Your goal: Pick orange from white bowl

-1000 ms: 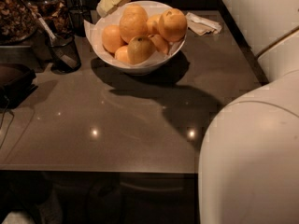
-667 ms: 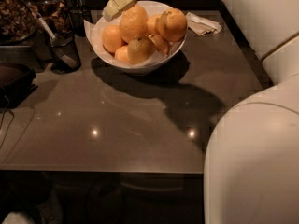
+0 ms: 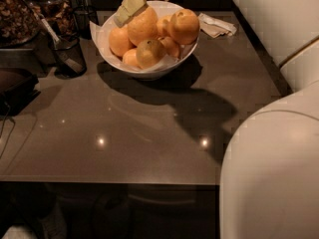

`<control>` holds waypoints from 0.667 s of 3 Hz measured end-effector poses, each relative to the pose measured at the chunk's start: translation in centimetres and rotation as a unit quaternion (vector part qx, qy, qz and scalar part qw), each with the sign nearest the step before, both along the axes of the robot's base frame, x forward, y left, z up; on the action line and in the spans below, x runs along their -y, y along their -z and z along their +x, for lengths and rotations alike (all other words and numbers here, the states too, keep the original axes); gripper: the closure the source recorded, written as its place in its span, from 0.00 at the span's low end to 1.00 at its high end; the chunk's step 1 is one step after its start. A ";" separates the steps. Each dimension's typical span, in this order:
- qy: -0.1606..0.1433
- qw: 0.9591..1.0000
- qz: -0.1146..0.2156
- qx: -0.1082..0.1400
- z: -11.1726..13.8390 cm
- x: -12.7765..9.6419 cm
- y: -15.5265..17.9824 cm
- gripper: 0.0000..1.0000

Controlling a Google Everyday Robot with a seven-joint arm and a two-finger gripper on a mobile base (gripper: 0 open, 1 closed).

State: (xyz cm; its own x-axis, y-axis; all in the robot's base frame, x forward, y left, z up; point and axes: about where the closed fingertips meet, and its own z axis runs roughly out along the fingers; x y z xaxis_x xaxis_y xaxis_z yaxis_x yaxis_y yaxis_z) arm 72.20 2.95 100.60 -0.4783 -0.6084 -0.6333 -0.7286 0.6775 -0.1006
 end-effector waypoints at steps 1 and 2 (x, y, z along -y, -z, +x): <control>-0.004 1.000 -0.005 0.004 0.1 -0.1 0.1 0.11; 0.001 1.000 -0.028 0.010 0.3 0.1 0.4 0.12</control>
Offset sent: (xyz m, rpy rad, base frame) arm 0.0051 -0.0084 -0.0018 -0.1181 -0.0466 -0.0240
